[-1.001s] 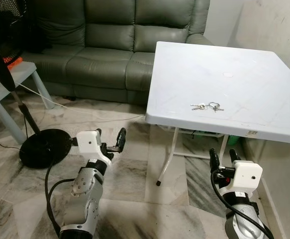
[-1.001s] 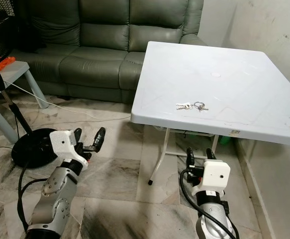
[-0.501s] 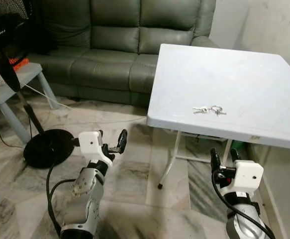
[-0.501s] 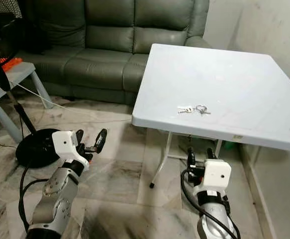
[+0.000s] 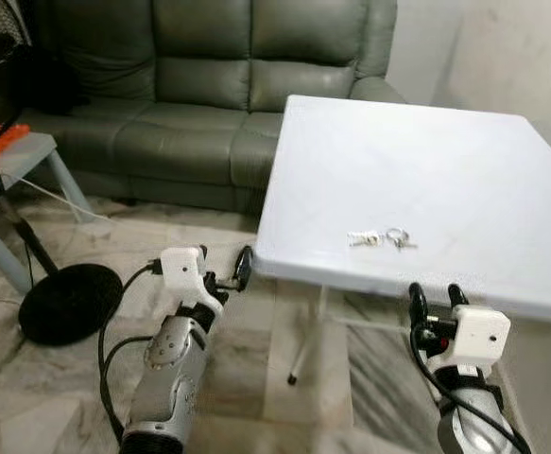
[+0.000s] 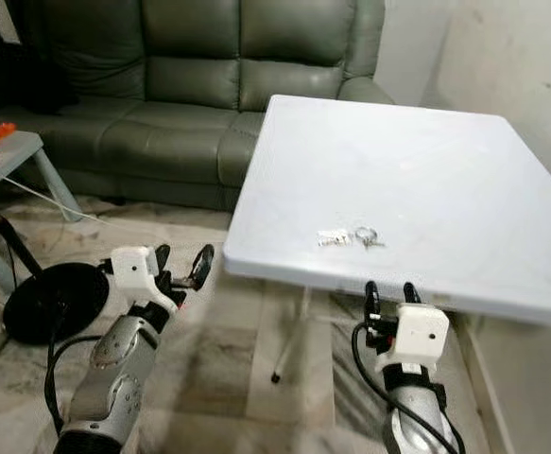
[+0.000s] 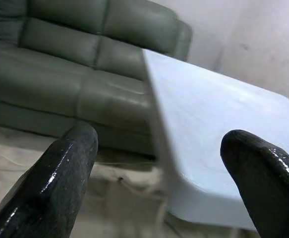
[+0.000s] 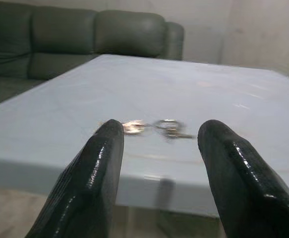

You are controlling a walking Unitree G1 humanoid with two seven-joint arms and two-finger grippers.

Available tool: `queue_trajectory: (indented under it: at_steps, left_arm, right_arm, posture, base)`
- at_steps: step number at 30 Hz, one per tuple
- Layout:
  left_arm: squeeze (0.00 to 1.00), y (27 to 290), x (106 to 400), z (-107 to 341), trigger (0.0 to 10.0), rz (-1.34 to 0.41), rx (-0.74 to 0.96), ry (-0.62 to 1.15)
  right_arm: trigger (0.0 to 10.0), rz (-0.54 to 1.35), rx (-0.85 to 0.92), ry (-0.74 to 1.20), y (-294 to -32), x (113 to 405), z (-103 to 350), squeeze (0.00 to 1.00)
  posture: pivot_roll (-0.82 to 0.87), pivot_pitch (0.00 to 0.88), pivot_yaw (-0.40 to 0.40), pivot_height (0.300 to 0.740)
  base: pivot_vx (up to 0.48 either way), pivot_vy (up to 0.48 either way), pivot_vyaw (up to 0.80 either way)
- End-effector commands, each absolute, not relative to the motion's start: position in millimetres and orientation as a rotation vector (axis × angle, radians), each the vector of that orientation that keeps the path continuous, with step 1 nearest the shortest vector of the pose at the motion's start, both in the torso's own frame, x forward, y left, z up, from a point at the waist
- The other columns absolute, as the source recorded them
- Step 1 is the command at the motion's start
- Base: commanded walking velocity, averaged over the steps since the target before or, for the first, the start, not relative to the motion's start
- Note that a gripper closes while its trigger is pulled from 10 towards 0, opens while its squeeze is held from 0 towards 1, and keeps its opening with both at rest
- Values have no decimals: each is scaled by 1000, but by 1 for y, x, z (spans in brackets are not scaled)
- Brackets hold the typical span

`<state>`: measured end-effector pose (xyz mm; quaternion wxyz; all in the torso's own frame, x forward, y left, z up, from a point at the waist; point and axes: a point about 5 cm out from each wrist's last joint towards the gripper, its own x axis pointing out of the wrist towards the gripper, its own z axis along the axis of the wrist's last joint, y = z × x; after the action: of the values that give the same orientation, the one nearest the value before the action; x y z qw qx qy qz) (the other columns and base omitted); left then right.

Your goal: Hang keys on a hook

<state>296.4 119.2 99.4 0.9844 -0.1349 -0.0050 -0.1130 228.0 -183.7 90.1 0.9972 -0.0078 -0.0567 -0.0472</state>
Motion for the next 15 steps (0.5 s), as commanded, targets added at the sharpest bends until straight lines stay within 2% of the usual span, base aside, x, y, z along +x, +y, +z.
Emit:
queue_trajectory:
  at_steps: [1,10,13,15]
  left_arm:
    - [0,123,297,102,10000,-221,-272,-16]
    - [0,123,297,102,10000,-219,-269,-15]
    - [0,123,297,102,10000,-216,-258,-15]
    - [0,123,296,102,10000,-216,-262,-17]
  right_arm:
    - [10000,-85,-13,-118,-181,228,91,0]
    - [10000,-84,-11,-117,-181,228,91,0]
    - [10000,-84,-11,-116,-181,228,91,0]
    - [10000,-89,-10,-113,-181,227,90,0]
  posture:
    - [-61,29,-30,740]
    - [-59,33,-31,740]
    - [-59,33,-31,740]
    - [-59,35,-31,740]
  base:
    - [382,0,0]
    - [373,0,0]
    - [296,0,0]
    - [0,0,0]
